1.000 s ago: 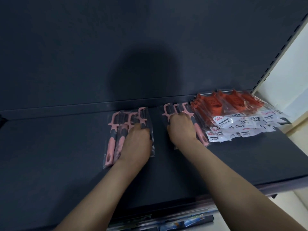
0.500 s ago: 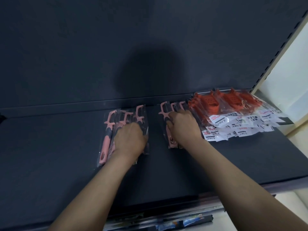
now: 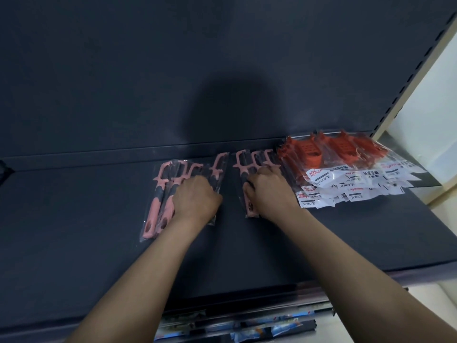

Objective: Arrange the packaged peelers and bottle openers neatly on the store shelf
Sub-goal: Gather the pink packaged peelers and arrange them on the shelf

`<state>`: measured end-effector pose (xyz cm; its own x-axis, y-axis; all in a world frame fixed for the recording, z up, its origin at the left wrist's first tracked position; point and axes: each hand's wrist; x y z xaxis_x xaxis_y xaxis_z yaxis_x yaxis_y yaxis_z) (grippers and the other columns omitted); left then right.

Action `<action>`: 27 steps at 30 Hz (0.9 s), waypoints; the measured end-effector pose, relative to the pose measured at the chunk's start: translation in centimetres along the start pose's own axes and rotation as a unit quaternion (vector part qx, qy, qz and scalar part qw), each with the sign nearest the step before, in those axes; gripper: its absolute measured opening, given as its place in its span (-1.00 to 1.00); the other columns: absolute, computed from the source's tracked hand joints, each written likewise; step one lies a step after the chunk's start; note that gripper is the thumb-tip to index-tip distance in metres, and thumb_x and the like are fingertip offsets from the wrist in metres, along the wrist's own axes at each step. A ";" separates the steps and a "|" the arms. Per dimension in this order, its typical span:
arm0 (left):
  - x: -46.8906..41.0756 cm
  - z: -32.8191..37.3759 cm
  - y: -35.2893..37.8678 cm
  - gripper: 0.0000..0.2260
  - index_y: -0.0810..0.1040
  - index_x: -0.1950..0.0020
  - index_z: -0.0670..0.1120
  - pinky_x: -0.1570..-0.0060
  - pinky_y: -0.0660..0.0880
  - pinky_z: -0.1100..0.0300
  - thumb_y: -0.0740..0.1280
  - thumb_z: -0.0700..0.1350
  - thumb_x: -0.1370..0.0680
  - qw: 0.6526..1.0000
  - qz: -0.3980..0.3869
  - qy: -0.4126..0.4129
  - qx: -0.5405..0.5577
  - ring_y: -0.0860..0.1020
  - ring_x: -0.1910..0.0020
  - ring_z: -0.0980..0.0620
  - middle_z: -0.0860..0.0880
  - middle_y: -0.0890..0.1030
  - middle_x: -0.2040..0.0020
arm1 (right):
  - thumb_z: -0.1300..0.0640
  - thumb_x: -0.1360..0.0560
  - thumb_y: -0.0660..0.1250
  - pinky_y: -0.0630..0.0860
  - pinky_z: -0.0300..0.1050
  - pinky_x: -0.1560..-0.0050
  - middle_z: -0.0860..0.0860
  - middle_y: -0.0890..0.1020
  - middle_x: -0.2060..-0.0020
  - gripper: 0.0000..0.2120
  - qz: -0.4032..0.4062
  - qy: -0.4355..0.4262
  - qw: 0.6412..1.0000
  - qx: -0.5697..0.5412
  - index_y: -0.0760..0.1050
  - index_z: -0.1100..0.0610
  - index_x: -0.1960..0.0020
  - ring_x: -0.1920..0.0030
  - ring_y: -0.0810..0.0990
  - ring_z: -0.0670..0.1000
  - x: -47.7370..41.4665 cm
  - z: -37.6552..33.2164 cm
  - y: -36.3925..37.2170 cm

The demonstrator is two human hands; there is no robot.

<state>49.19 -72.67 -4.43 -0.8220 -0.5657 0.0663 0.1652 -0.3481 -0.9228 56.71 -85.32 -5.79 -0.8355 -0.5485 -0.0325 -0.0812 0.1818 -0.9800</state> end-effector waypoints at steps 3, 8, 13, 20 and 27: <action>-0.1 0.2 0.4 -0.80 0.52 -0.01 -0.27 0.17 0.28 0.16 0.26 -0.14 -0.54 1.000 0.015 0.021 -0.012 0.53 -0.07 -0.21 -0.24 0.58 -0.08 | 0.03 -0.58 0.12 0.37 0.02 -0.25 0.16 0.50 -0.16 -0.68 0.000 -0.013 1.000 -0.004 0.49 0.13 -0.23 -0.25 0.35 0.18 -0.1 0.3 -0.1; -0.3 -0.2 0.7 -0.74 0.52 -0.21 -0.13 -0.04 0.41 0.09 0.17 -0.23 -0.56 0.996 0.022 0.081 0.016 0.51 -0.13 -0.21 -0.21 0.58 -0.15 | 0.03 -0.61 0.10 0.33 0.01 -0.28 0.15 0.51 -0.17 -0.66 -0.007 -0.034 0.999 -0.006 0.45 0.06 -0.32 -0.25 0.33 0.20 0.1 0.8 -0.2; -1.0 -1.1 0.8 -0.78 0.59 -0.14 -0.09 -0.12 0.38 0.08 0.26 -0.13 -0.55 0.996 0.000 0.083 -0.037 0.49 -0.15 -0.15 -0.17 0.58 -0.14 | 0.05 -0.61 0.09 0.29 -0.03 -0.29 0.15 0.52 -0.17 -0.67 -0.012 -0.039 0.999 -0.006 0.47 0.09 -0.29 -0.24 0.35 0.19 0.0 0.9 -0.5; -0.4 0.3 1.6 -0.73 0.57 -0.20 -0.14 -0.04 0.33 0.21 0.33 -0.15 -0.52 0.984 -0.005 0.161 0.076 0.50 -0.07 -0.13 -0.17 0.47 -0.09 | 0.05 -0.59 0.15 0.30 0.00 -0.30 0.15 0.48 -0.19 -0.68 -0.005 -0.033 0.999 -0.043 0.47 0.10 -0.29 -0.27 0.32 0.19 0.2 1.3 -0.5; -0.6 0.6 2.4 -0.74 0.57 -0.19 -0.20 0.08 0.19 0.45 0.34 -0.19 -0.52 0.973 -0.005 0.196 0.121 0.47 -0.03 -0.02 -0.14 0.47 -0.10 | 0.02 -0.61 0.11 0.31 -0.03 -0.29 0.16 0.48 -0.19 -0.67 -0.011 -0.040 0.999 -0.018 0.47 0.13 -0.27 -0.30 0.32 0.17 0.2 1.4 -0.4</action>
<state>50.45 -73.60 -6.48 -0.9608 -0.2500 -0.1195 0.2416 -0.5447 -0.8030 57.31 -86.64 -5.72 -0.7876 -0.6155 -0.0287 -0.1186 0.1971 -0.9732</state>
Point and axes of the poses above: each hand's wrist, its own x-axis away from the middle knuckle, its own y-axis out of the palm, z = x × y
